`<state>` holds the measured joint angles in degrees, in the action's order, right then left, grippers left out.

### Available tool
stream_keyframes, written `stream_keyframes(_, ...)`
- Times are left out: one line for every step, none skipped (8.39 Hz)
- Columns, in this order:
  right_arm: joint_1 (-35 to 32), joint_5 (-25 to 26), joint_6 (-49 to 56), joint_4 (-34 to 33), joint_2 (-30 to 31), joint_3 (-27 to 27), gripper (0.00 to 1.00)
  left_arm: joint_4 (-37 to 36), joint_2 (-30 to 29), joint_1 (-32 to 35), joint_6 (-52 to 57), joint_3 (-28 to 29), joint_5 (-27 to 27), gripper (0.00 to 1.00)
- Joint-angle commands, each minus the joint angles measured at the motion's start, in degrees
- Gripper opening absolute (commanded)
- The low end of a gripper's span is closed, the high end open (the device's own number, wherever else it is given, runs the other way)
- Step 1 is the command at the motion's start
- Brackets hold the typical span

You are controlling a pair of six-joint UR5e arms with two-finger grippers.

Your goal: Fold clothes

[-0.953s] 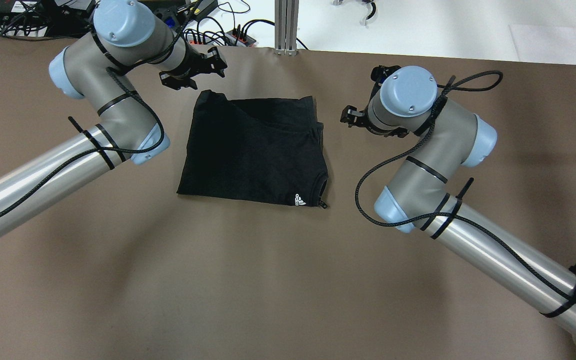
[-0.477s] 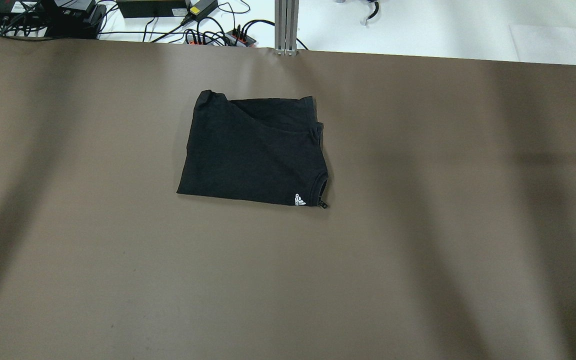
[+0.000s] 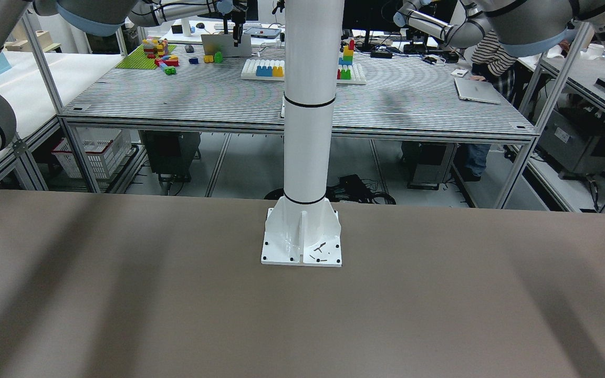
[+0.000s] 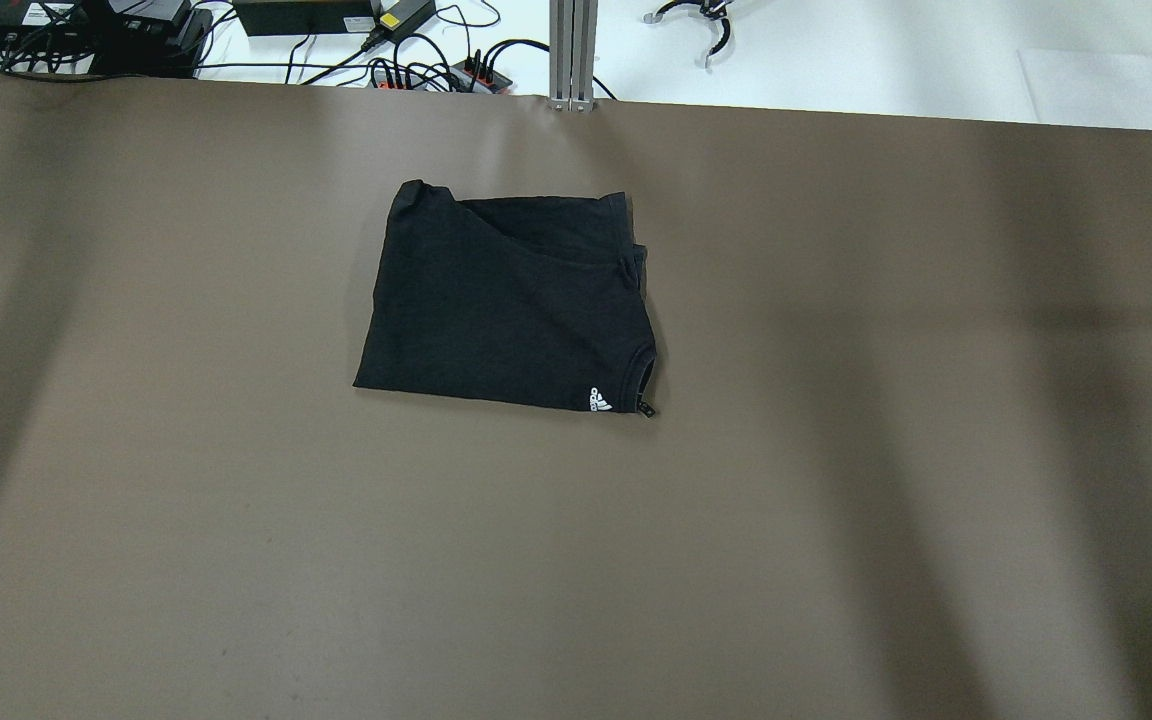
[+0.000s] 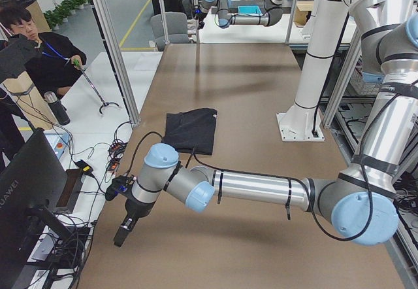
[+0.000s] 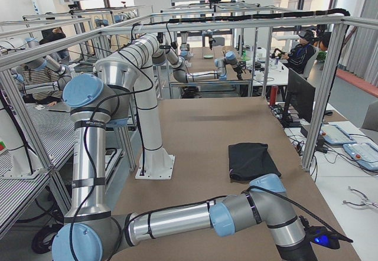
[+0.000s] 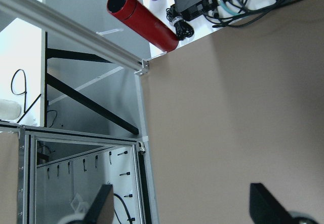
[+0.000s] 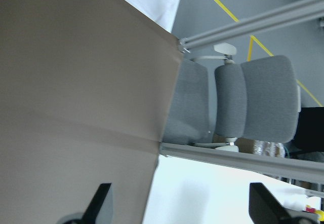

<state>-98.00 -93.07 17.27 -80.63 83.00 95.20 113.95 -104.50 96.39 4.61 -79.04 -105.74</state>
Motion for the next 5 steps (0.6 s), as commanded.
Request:
stream_keyframes(-0.96, 8.33, 1.54, 0.38, 5.94, 3.22, 0.94, 3.55, 8.17, 0.73, 1.63, -4.01, 6.23, 0.94)
stream_keyframes(-0.79, 7.91, 1.19, 0.21, 6.29, 3.41, 0.94, 1.47, 7.56, 0.47, -0.37, -5.58, 5.29, 0.94)
stream_keyframes(-0.61, 7.55, 1.27, 0.56, 8.04, 3.93, 0.94, 1.36, 7.64, 0.64, -1.43, -6.29, 5.02, 0.94)
stream_keyframes(-0.52, 6.24, 1.27, 2.13, 8.66, 4.2, 0.94, 1.79, 7.73, 0.38, 0.21, -6.82, 4.93, 0.94)
stream_keyframes(-0.43, 5.01, 1.27, 2.84, 8.76, 4.2, 0.94, 2.5, 7.65, 0.29, 0.75, -6.48, 4.93, 0.94)
